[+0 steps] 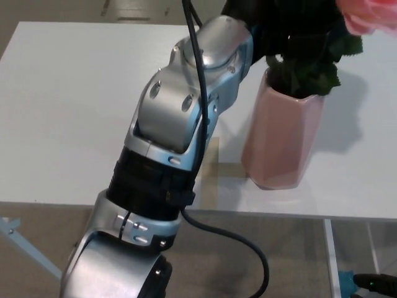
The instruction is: Use the left hand to pick up the rose and then lift and insert it into the pink vase.
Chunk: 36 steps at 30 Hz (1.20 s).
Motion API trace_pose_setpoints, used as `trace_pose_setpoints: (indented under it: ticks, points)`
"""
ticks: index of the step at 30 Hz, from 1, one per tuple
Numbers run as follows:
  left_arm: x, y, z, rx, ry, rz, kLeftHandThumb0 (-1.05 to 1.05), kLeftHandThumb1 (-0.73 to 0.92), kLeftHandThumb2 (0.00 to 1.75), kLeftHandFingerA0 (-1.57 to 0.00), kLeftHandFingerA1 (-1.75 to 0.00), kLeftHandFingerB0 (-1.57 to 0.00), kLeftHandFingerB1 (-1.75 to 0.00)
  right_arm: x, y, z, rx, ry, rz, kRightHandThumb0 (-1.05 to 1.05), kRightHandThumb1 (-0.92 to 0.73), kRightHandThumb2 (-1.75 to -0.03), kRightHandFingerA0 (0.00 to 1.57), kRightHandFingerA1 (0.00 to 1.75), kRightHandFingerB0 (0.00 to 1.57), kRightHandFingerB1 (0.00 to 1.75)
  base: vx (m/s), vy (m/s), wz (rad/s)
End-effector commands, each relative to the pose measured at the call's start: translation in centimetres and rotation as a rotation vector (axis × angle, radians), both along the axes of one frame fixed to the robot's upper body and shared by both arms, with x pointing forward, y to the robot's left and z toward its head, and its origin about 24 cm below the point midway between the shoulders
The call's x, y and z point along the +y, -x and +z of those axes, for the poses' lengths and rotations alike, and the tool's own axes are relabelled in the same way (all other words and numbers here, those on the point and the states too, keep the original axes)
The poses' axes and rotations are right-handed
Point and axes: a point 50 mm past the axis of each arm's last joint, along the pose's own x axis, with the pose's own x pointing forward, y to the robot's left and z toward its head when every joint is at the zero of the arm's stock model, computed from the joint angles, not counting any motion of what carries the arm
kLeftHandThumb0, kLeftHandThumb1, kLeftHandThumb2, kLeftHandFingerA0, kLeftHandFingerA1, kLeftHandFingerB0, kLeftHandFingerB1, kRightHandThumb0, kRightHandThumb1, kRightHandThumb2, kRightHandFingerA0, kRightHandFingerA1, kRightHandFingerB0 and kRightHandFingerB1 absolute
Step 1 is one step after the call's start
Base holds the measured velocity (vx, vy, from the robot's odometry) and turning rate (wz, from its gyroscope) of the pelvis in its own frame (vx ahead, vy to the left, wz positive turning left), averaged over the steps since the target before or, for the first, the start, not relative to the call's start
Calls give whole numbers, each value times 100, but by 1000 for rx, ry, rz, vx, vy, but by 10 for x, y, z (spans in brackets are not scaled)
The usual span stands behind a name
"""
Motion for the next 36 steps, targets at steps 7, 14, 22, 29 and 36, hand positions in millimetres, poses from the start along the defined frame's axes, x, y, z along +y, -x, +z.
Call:
trace_pose_setpoints:
  ticks: [7, 14, 22, 29, 36]
  points:
    - [9, 3, -21, 48, -1, 18, -30, 73, 62, -112, -83, -68, -43, -1, 2, -1, 11, -15, -14, -29, -65, -59, 64, 43, 57, 40, 0, 0, 0]
    - [20, 2, -26, 65, -99, -39, -83, 46, 86, 0, 0, 0, 0, -2, 3, -1, 13, -8, 2, -29, -65, -59, 64, 43, 56, 40, 0, 0, 0]
    - [27, 3, -31, 41, -128, -40, -93, 50, 65, 0, 0, 0, -2, -2, 3, -1, 15, -13, 6, -29, -66, -59, 64, 43, 56, 40, 0, 0, 0]
    - [32, 4, -30, 42, -162, -68, -94, 50, 65, 0, 0, 0, -1, -2, 1, 0, 19, -16, 9, -29, -65, -59, 64, 42, 56, 40, 0, 0, 0]
    - [38, 2, -28, 21, -199, -88, -94, 50, 65, 0, 0, 0, -2, -2, 0, 0, 15, -18, 10, -29, -65, -59, 64, 42, 56, 40, 0, 0, 0]
